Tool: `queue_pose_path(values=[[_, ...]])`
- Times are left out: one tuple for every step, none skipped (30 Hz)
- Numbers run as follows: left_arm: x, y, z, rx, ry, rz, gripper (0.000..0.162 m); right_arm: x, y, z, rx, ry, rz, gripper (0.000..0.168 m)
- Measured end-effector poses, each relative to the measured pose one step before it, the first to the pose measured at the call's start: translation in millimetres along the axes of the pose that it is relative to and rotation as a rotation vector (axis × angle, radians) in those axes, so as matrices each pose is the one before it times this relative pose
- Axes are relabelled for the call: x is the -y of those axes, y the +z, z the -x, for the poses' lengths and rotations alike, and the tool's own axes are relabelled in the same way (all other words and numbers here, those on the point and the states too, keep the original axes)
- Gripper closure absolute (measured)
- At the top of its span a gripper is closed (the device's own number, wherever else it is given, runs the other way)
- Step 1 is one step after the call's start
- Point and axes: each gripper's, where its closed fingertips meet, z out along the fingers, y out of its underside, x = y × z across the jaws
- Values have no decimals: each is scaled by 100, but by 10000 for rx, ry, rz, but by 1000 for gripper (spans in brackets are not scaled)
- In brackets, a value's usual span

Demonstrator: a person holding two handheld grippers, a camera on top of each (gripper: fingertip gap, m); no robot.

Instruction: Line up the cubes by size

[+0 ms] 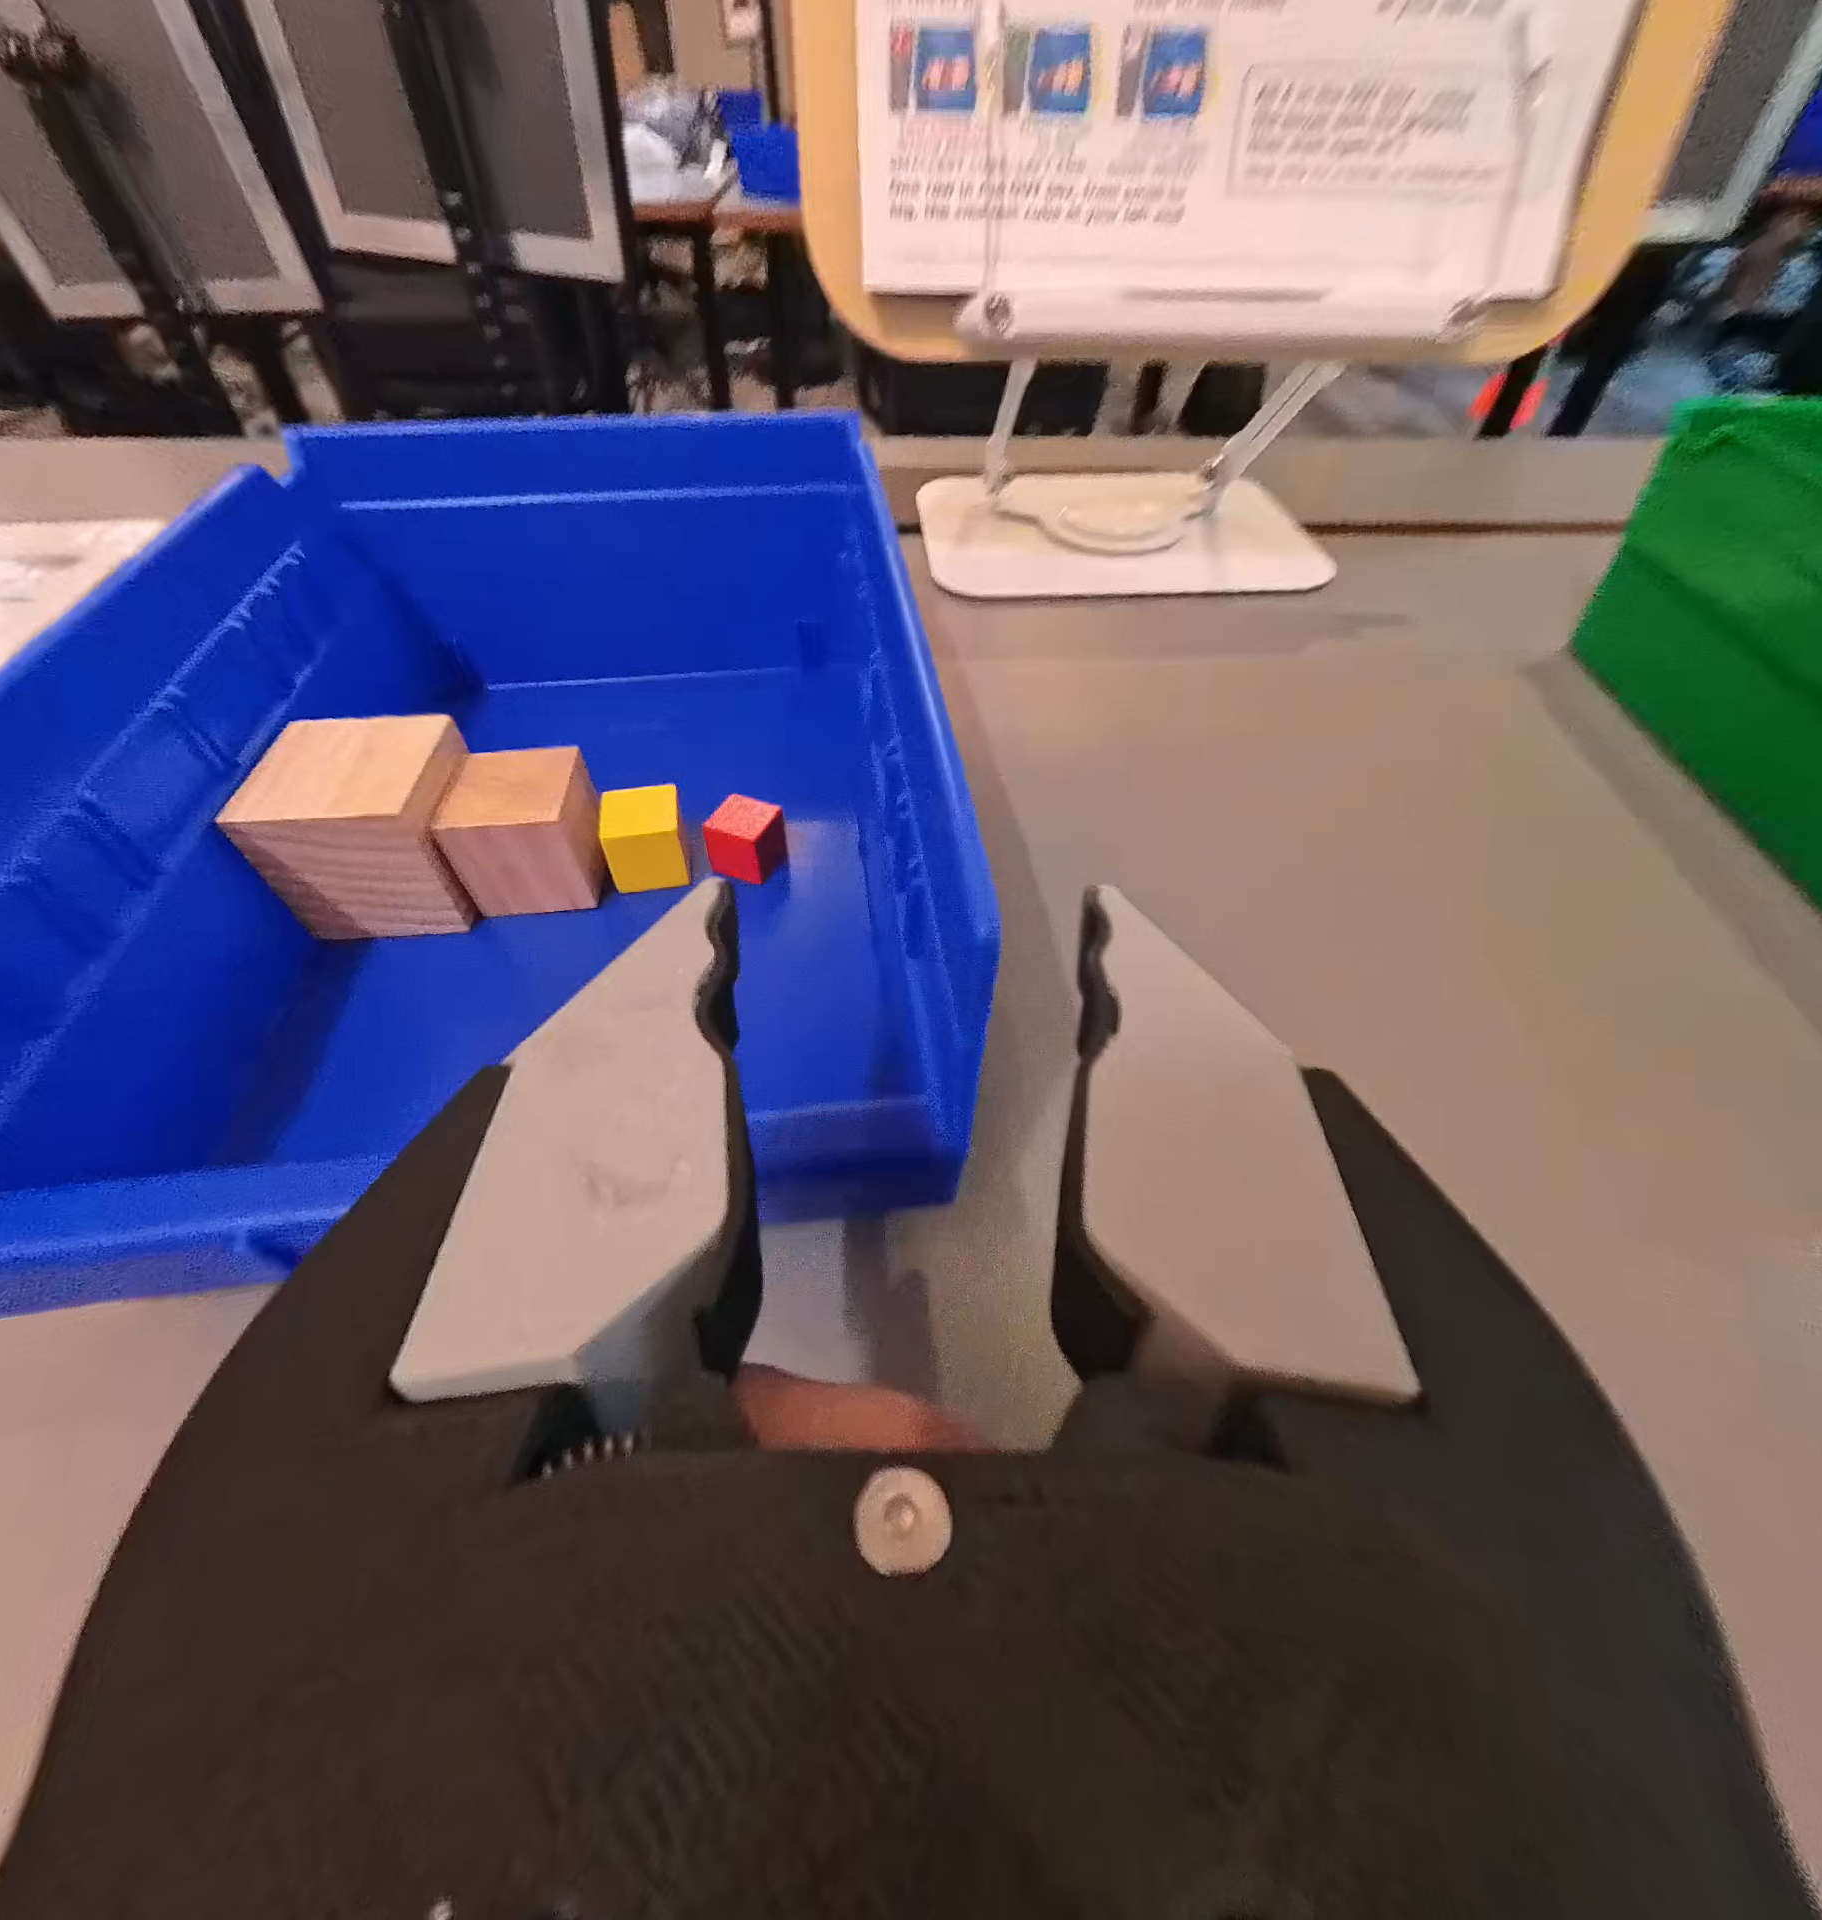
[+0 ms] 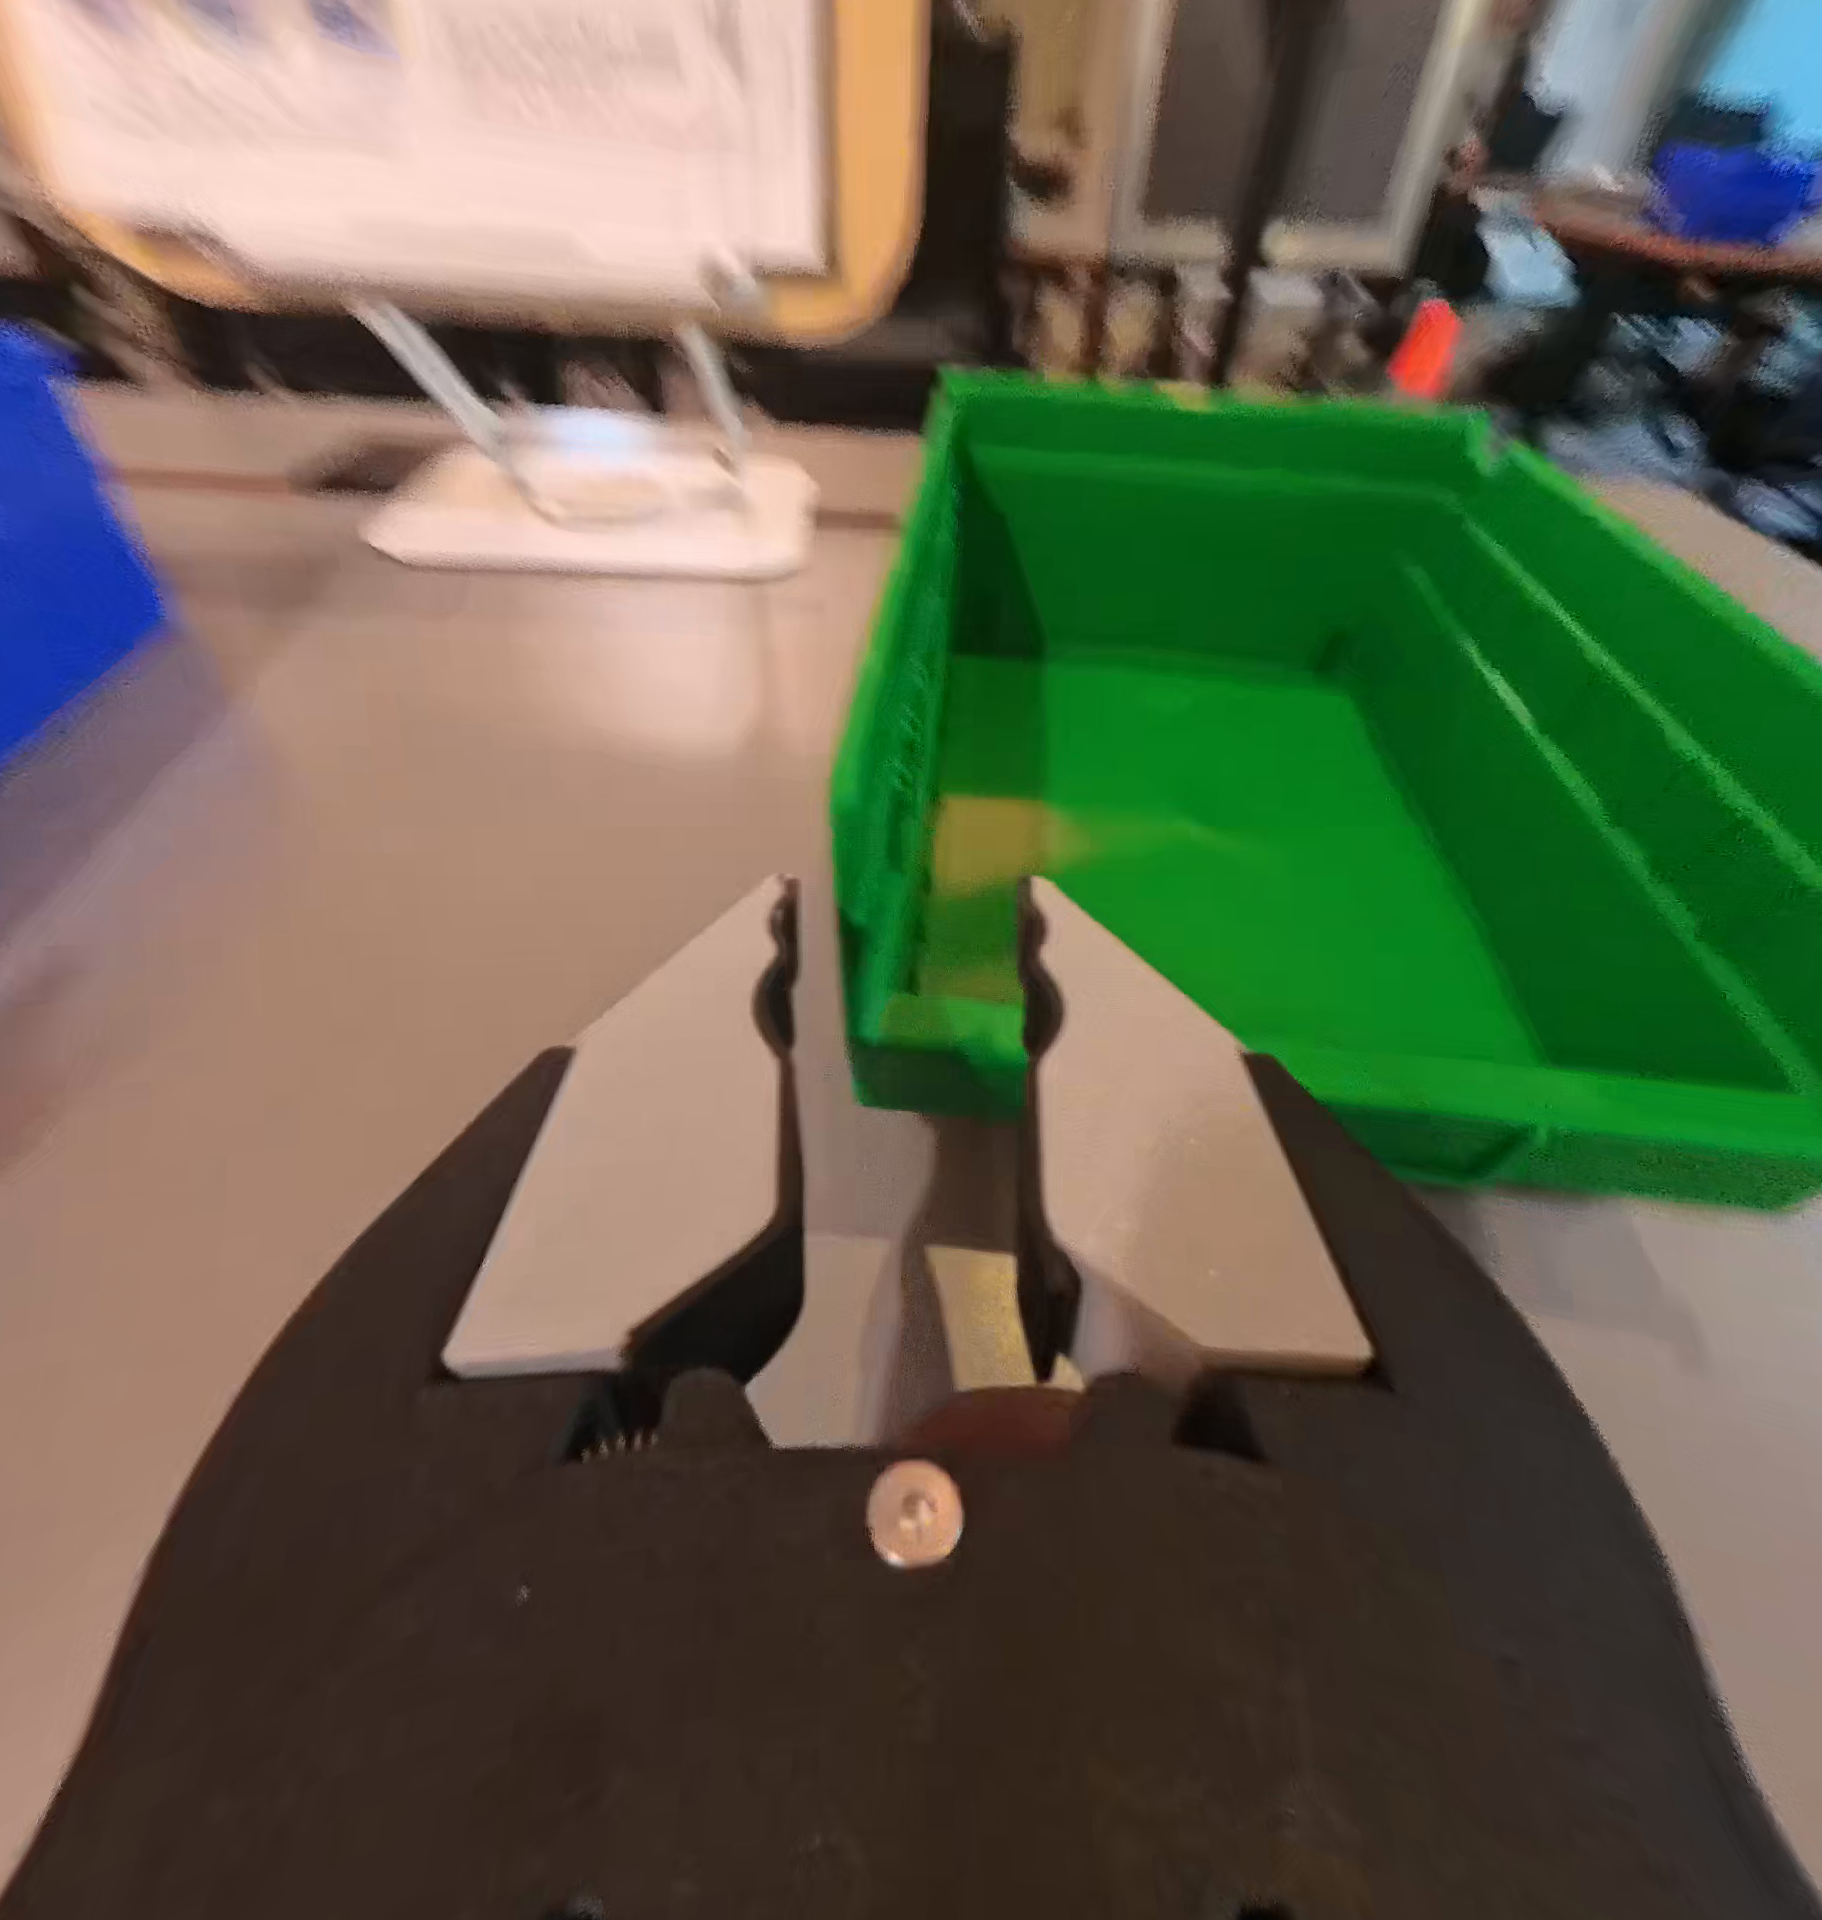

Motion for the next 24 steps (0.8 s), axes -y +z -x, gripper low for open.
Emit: queue_pose_path(values=[[165, -1167, 90, -218, 87, -263, 96, 1385, -1284, 996, 969, -64, -731, 111], [-34, -1029, 123, -164, 148, -189, 96, 1506, -984, 563, 485, -122, -603, 107], [-280, -849, 149, -141, 165, -59, 96, 1359, -611, 671, 426, -249, -418, 110], [-464, -637, 191, -112, 155, 45, 95, 1052, -205, 1236, 702, -307, -199, 108], [-465, -429, 291, -46, 81, 109, 94, 697, 233, 1521, 823, -269, 25, 104], [-294, -214, 223, -77, 12, 155, 93, 379, 608, 1723, 942, -296, 191, 100], [-137, -120, 126, -107, 20, 216, 91, -41, 911, 1393, 775, -211, 432, 96], [131, -145, 195, -27, 35, 162, 87, 6, 1082, 1195, 680, -84, 383, 90], [431, -223, 132, -15, 50, -18, 87, 151, 1092, 1177, 728, -54, 246, 87], [537, -235, -37, -105, 95, -106, 87, 79, 1058, 960, 631, -63, 284, 87], [408, -190, -86, -133, 134, -55, 87, 99, 1021, 727, 499, -148, 288, 87], [263, -112, 22, -110, 110, -8, 87, 167, 953, 579, 423, -214, 205, 87], [172, -87, 120, -126, 18, -32, 87, 60, 882, 513, 429, -228, 235, 87], [57, -65, 198, -148, -98, -52, 88, -53, 792, 395, 412, -227, 251, 88], [-98, -21, 246, -147, -161, -40, 89, -134, 693, 370, 430, -248, 184, 88], [-300, 40, 239, -151, -171, 4, 91, -200, 603, 355, 456, -239, 117, 93], [-441, 138, 266, -102, -153, 49, 92, -244, 527, 214, 387, -232, 36, 102], [-478, 223, 332, -43, -74, 96, 93, -246, 460, 89, 312, -191, -59, 107], [-417, 285, 413, 29, -10, 141, 93, -284, 425, 118, 312, -142, -103, 106], [-229, 316, 481, 94, 16, 126, 94, -410, 389, -20, 209, -114, -87, 107], [-34, 267, 521, 119, 16, 75, 93, -571, 370, -74, 154, -53, -23, 105], [157, 208, 462, 102, 15, 22, 93, -566, 316, 47, 208, -1, -57, 101], [295, 147, 373, 70, -5, -15, 93, -473, 189, -32, 119, 111, -155, 101], [386, 107, 210, 21, 4, -50, 93, -417, 66, -129, 14, 256, -212, 101]])
